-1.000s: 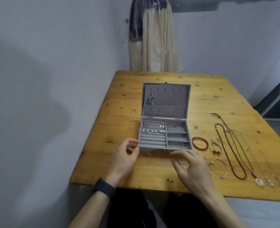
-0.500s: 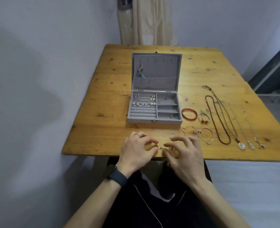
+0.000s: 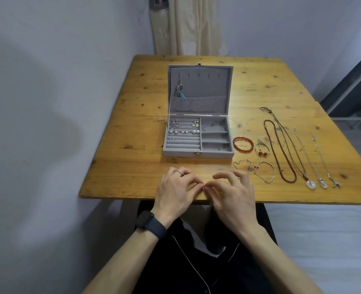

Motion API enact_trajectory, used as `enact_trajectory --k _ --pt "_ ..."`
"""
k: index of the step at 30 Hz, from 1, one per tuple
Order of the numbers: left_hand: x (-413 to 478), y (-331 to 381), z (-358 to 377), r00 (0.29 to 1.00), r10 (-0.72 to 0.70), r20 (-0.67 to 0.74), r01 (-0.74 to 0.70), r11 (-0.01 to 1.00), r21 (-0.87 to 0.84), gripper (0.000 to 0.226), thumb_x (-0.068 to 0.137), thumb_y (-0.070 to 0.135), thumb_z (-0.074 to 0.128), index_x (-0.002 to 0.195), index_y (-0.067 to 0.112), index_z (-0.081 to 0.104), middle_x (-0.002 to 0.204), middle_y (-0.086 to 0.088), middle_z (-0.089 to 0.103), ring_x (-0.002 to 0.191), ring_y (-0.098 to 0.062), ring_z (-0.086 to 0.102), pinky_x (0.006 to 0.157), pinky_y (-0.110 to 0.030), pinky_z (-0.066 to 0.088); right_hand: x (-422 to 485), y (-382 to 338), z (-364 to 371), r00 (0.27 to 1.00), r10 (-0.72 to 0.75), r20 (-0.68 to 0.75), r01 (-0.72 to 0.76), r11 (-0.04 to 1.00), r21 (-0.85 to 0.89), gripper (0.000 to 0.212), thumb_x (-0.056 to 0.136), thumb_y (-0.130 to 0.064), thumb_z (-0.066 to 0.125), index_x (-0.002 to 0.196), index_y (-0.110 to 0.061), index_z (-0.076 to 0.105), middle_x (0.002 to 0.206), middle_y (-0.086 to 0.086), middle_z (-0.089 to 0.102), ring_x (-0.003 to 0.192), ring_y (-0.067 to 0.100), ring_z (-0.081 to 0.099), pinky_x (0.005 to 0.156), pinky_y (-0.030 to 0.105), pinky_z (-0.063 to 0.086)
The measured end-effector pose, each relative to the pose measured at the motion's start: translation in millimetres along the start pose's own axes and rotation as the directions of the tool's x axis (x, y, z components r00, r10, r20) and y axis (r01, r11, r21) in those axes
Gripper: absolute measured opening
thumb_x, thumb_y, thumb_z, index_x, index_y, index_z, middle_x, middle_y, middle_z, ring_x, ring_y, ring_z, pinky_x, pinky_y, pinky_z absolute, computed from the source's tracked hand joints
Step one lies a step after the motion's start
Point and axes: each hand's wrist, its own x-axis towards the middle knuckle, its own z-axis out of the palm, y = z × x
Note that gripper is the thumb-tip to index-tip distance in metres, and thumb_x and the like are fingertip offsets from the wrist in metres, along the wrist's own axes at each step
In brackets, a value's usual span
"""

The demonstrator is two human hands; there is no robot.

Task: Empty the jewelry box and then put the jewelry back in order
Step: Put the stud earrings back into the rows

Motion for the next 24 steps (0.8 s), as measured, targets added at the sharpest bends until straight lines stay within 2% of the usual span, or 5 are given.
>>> enact_trajectory --k 9,13,16,20,24 --pt "19 -15 -25 0.993 -0.117 -0.003 0.111 0.951 -0.288 0.013 0.092 0.044 0.066 0.093 0.032 0.069 0.085 0.014 0.069 0.084 -0.001 0.063 0.075 -0.034 0.055 24 -2 -5 0.999 -0.039 -0.03 0.041 0.996 0.08 0.008 0.09 -0.036 0.071 0.093 -0.03 0.073 0.101 -0.009 0.068 0.107 0.023 0.05 0.08 0.041 0.044" --pt "55 -28 -50 0.992 -0.102 -0.078 0.084 0.975 -0.206 0.011 0.093 0.036 0.067 0.095 0.026 0.071 0.087 0.01 0.069 0.085 -0.009 0.062 0.075 -0.036 0.055 61 -11 -5 0.996 -0.047 -0.077 0.057 0.988 0.14 0.008 0.092 -0.032 0.068 0.096 -0.026 0.074 0.101 -0.009 0.069 0.104 0.021 0.049 0.084 0.036 0.044" --pt "84 -37 -61 0.992 -0.095 -0.079 0.083 0.986 -0.143 0.011 0.095 0.03 0.065 0.099 0.023 0.072 0.091 0.007 0.07 0.087 -0.011 0.063 0.076 -0.037 0.056 89 -19 1 0.999 -0.024 -0.027 0.028 0.988 0.152 0.012 0.095 -0.03 0.064 0.1 -0.022 0.073 0.105 -0.006 0.068 0.107 0.019 0.047 0.088 0.036 0.045" --pt "112 -36 -66 0.999 -0.044 0.013 0.044 0.999 0.005 0.013 0.098 0.028 0.06 0.104 0.022 0.07 0.094 0.007 0.069 0.083 -0.008 0.059 0.063 -0.017 0.045 122 -25 15 0.999 -0.02 0.034 0.015 0.991 0.13 0.019 0.098 -0.03 0.058 0.105 -0.019 0.072 0.112 -0.002 0.067 0.111 0.02 0.045 0.09 0.035 0.043" --pt "128 -39 -64 0.997 0.03 0.072 -0.041 0.987 0.158 0.014 0.098 0.03 0.059 0.103 0.025 0.071 0.104 0.005 0.064 0.099 -0.015 0.056 0.077 -0.032 0.05 141 -30 28 0.994 -0.039 0.099 0.033 0.998 0.06 0.023 0.099 -0.034 0.054 0.107 -0.021 0.072 0.119 -0.002 0.063 0.118 0.021 0.042 0.093 0.039 0.045"
